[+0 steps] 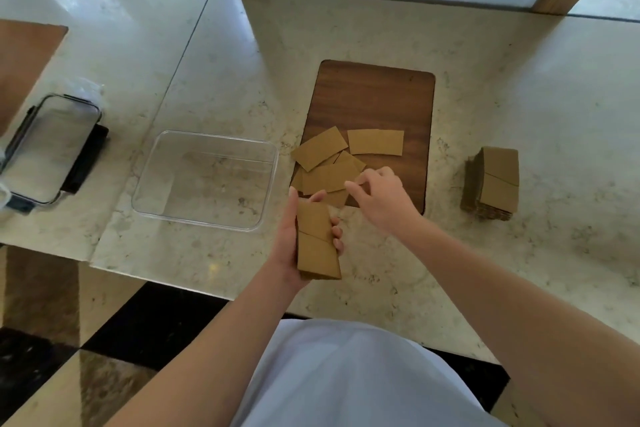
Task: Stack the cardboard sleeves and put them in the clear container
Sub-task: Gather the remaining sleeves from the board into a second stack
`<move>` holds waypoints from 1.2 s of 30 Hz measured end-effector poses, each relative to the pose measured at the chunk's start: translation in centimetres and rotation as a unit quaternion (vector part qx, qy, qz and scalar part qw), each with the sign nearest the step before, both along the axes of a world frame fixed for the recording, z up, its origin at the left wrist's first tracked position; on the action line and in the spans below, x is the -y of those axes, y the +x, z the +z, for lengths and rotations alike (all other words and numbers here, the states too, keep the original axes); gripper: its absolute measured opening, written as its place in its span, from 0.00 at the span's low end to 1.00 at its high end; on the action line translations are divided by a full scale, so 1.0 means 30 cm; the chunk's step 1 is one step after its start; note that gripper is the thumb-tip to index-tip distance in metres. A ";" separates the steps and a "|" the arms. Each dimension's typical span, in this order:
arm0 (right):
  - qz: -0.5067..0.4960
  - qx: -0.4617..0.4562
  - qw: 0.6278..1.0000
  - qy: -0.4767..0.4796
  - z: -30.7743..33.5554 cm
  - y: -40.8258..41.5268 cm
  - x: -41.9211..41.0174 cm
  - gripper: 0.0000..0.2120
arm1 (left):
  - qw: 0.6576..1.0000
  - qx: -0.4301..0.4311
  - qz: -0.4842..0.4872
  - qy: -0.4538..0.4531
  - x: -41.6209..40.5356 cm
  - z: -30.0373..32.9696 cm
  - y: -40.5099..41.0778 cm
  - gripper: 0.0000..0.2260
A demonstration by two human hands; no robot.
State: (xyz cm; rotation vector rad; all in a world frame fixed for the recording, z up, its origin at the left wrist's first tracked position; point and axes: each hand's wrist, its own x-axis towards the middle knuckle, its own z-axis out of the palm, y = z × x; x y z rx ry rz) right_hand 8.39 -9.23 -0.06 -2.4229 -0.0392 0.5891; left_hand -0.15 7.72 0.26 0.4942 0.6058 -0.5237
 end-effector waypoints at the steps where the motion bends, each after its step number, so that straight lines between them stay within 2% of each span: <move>1: 0.034 0.016 0.998 -0.042 -0.015 0.024 -0.008 0.23 | 1.000 0.001 0.000 -0.018 -0.013 -0.007 0.001 0.25; 4: 0.152 0.050 0.977 -0.142 -0.040 0.103 -0.046 0.29 | 0.998 0.021 -0.024 -0.058 -0.031 -0.028 0.007 0.20; 6: 0.199 0.066 0.963 -0.169 -0.055 0.152 -0.072 0.33 | 0.997 0.030 -0.043 -0.058 -0.029 -0.038 0.017 0.17; 10: 0.222 0.047 0.958 -0.177 -0.088 0.203 -0.093 0.35 | 0.998 0.012 -0.054 -0.015 -0.040 -0.064 0.029 0.13; 13: 0.222 0.072 0.949 -0.212 -0.127 0.194 -0.071 0.32 | 0.998 -0.049 -0.037 0.012 -0.042 -0.086 0.022 0.13; 16: 0.244 0.077 0.930 -0.263 -0.139 0.182 -0.037 0.36 | 0.994 -0.105 -0.002 0.023 -0.034 -0.092 0.035 0.14; 18: 0.228 0.059 0.947 -0.217 -0.124 0.153 -0.018 0.36 | 0.990 -0.132 0.017 0.037 -0.036 -0.094 0.042 0.12; 21: 0.174 -0.044 0.983 -0.043 -0.081 0.087 0.019 0.31 | 0.989 -0.143 0.013 0.031 -0.045 -0.101 0.038 0.16; 24: 0.136 -0.118 0.979 0.094 -0.031 0.021 0.068 0.26 | 0.991 -0.132 -0.011 0.028 -0.035 -0.112 0.020 0.25; 27: 0.083 -0.161 0.964 0.197 0.010 -0.022 0.113 0.16 | 0.990 -0.125 -0.044 0.052 -0.011 -0.110 -0.001 0.26; 29: 0.072 -0.188 0.952 0.231 0.029 -0.035 0.134 0.12 | 0.990 -0.115 -0.059 0.058 -0.004 -0.100 -0.012 0.23; 31: 0.053 -0.171 0.958 0.224 0.043 -0.039 0.141 0.11 | 0.990 -0.087 -0.085 0.066 -0.006 -0.082 -0.023 0.20; 33: -0.024 -0.139 0.964 0.227 0.048 -0.040 0.133 0.12 | 0.988 -0.056 -0.118 0.079 -0.014 -0.067 -0.033 0.21; 36: -0.138 -0.112 0.940 0.292 0.048 -0.055 0.119 0.11 | 0.986 -0.031 -0.148 0.072 -0.018 -0.053 -0.044 0.29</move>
